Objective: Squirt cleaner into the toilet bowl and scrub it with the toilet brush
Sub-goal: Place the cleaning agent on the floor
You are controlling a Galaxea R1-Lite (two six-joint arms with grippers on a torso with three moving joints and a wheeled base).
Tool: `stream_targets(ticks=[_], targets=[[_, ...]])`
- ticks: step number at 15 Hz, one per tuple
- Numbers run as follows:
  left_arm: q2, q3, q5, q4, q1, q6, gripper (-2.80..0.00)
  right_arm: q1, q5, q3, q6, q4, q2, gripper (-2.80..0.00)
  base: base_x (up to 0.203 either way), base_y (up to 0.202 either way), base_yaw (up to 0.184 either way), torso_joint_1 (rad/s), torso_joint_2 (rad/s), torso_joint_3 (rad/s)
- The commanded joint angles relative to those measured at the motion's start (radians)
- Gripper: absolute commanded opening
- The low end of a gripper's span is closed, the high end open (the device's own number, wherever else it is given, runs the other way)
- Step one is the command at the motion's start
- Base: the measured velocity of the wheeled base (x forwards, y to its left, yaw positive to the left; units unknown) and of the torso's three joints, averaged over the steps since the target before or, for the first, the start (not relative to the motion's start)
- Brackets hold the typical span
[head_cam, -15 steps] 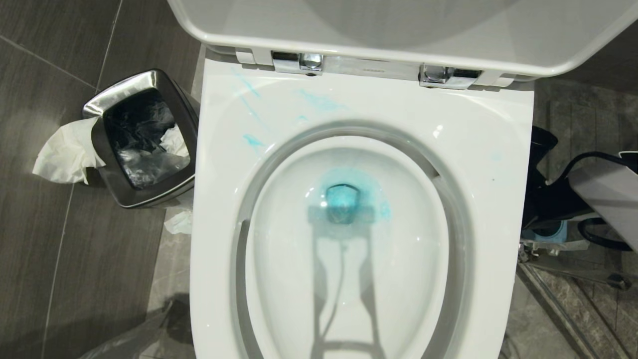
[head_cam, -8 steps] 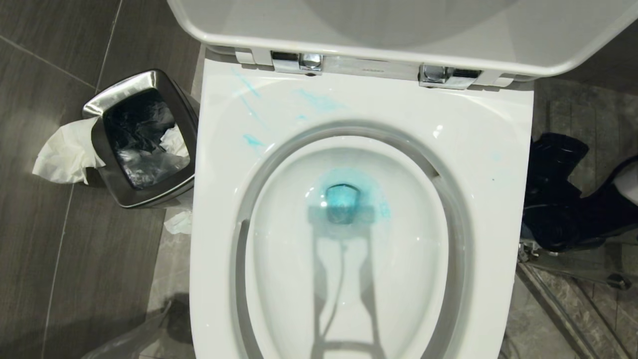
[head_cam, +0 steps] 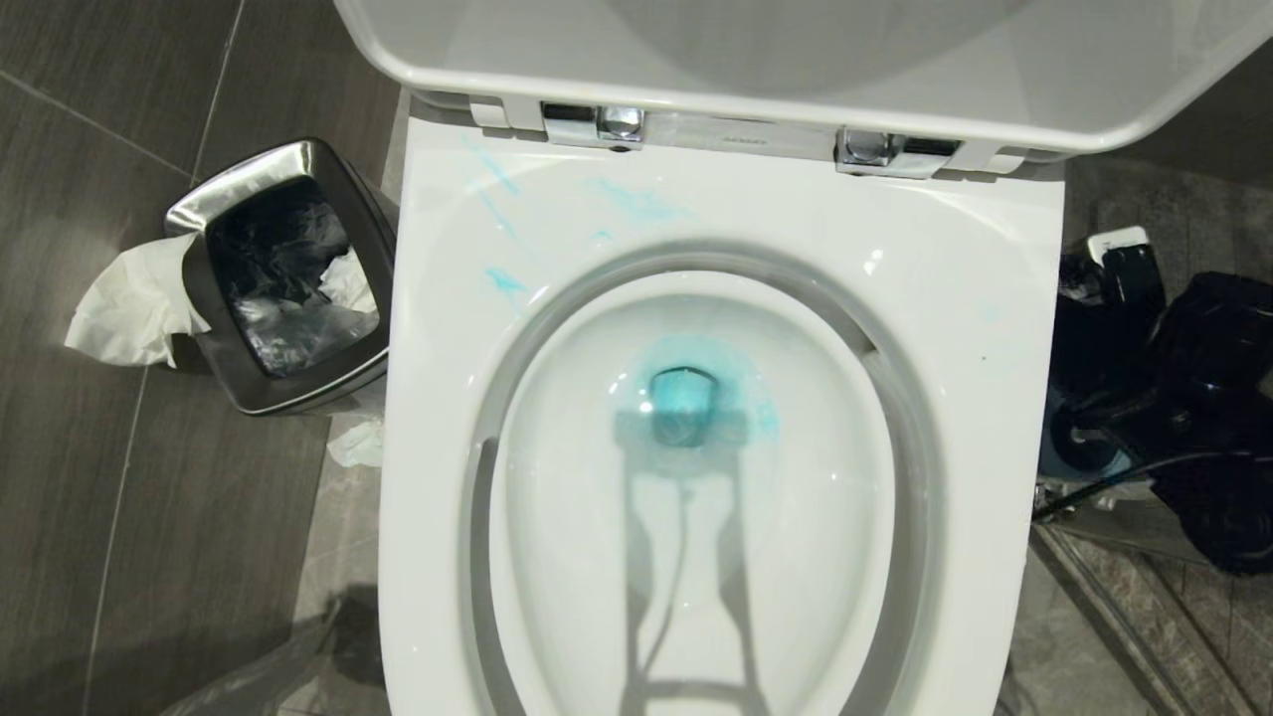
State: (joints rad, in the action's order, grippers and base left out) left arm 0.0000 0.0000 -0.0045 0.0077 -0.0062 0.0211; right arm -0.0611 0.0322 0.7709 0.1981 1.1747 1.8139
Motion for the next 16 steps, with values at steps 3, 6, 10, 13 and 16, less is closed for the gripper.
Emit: stream_targets(ticks=[3, 6, 10, 13, 16], targets=[[0.002, 0.002, -0.002, 0.0, 0.0, 0.0, -2.8, 0.0, 0.003, -0.099, 0.002, 0.008, -0.08, -2.8, 0.0, 0.0, 0.0, 0.0, 0.0, 0.0], [0.002, 0.002, -0.002, 0.0, 0.0, 0.0, -2.8, 0.0, 0.052, -0.107, 0.001, 0.006, -0.107, -2.8, 0.0, 0.0, 0.0, 0.0, 0.0, 0.0], [0.002, 0.002, -0.002, 0.0, 0.0, 0.0, -2.8, 0.004, 0.062, -0.124, 0.003, 0.002, -0.143, -2.8, 0.0, 0.0, 0.0, 0.0, 0.0, 0.0], [0.002, 0.002, -0.002, 0.0, 0.0, 0.0, -2.8, 0.05, 0.062, -0.123, 0.021, 0.001, -0.175, -2.8, 0.0, 0.0, 0.0, 0.0, 0.0, 0.0], [0.002, 0.002, -0.002, 0.0, 0.0, 0.0, -2.8, 0.08, 0.061, -0.131, 0.032, -0.004, -0.229, -2.8, 0.0, 0.0, 0.0, 0.0, 0.0, 0.0]])
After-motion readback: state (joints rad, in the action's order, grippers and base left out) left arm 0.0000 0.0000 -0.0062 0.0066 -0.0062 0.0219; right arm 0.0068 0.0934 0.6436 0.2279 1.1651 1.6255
